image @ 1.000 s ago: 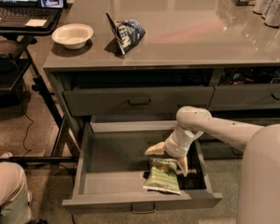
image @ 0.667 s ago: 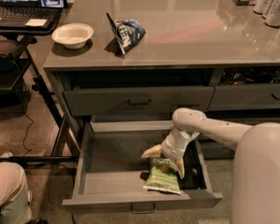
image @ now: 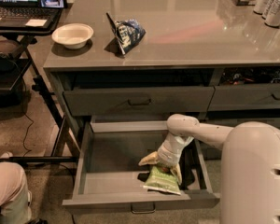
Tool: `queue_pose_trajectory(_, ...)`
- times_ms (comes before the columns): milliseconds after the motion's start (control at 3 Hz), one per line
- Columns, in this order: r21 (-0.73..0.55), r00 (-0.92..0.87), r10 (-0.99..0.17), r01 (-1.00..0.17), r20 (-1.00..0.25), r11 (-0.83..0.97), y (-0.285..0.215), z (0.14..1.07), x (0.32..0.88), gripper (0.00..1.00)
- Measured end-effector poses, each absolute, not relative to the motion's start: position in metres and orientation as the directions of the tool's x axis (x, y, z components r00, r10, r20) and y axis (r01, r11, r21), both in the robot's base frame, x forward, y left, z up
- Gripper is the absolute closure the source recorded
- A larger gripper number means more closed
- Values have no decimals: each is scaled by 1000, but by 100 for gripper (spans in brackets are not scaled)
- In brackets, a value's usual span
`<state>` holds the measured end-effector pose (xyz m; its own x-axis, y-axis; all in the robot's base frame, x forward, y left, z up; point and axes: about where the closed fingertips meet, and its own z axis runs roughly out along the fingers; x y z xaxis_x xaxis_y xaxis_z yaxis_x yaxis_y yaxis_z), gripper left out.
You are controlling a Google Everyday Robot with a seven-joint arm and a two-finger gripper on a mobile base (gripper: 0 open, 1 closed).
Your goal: Pick green jalapeno chip bag from middle drawer and place on counter
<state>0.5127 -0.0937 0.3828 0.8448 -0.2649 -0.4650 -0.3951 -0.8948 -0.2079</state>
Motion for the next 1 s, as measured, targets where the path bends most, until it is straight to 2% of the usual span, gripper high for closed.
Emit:
queue_pose_trajectory(333,-161,837,-299,-409,-458,-898,-100,367,508,19)
queue_pose_trajectory(1000,-55,853,-361,-410,-378,-911,-100,365,503,66)
